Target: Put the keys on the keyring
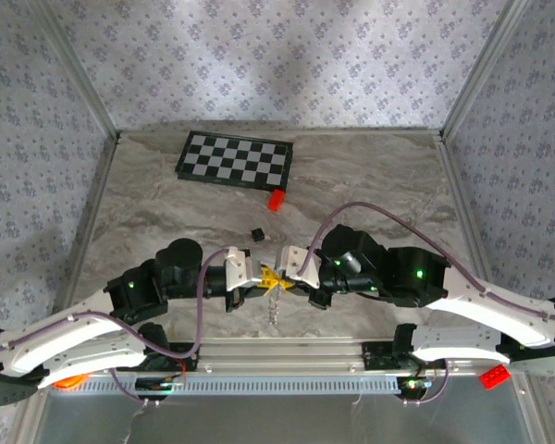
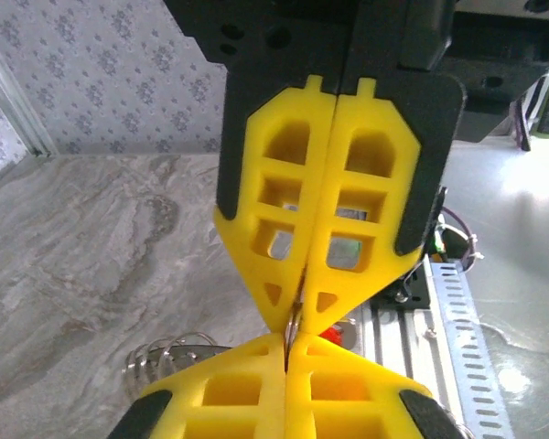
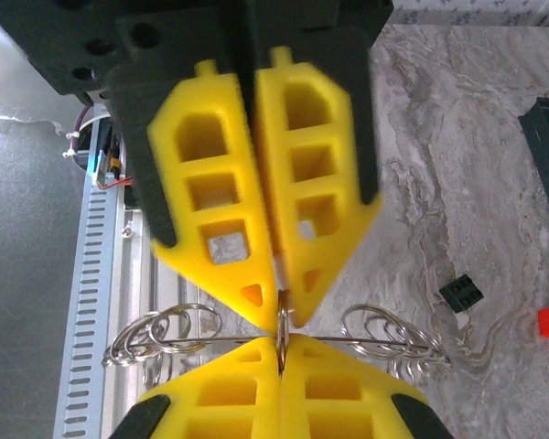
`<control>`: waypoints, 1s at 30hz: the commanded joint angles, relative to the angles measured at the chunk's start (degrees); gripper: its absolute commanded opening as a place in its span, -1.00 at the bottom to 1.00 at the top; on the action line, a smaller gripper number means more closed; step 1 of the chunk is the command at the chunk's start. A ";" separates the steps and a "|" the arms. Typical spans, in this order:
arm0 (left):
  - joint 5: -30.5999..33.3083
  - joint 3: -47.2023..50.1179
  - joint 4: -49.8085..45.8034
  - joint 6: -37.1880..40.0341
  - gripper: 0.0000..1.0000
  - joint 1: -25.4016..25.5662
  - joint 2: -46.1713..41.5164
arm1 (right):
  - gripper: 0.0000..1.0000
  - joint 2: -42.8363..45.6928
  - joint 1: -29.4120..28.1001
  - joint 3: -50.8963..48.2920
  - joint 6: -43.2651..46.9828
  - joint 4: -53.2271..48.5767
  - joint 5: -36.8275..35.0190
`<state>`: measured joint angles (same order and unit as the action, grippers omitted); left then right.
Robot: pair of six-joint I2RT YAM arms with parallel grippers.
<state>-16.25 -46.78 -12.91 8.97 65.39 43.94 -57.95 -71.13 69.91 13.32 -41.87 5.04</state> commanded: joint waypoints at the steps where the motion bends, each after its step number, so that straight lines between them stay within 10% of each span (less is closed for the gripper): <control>1: 0.04 -0.68 3.22 -0.90 -1.00 0.09 -0.57 | -1.00 0.44 -0.56 0.86 -0.38 1.39 1.77; 12: -1.85 2.85 13.08 -4.48 -1.00 0.09 -3.94 | -0.64 3.74 -0.49 -4.03 -4.14 6.16 2.17; 30: -8.01 7.57 29.11 -9.82 -1.00 0.09 -1.78 | -0.75 12.50 -0.05 -9.92 -5.51 13.52 3.76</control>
<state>-22.76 -39.24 10.41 0.51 65.36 42.28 -46.33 -71.24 60.49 8.32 -30.35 7.49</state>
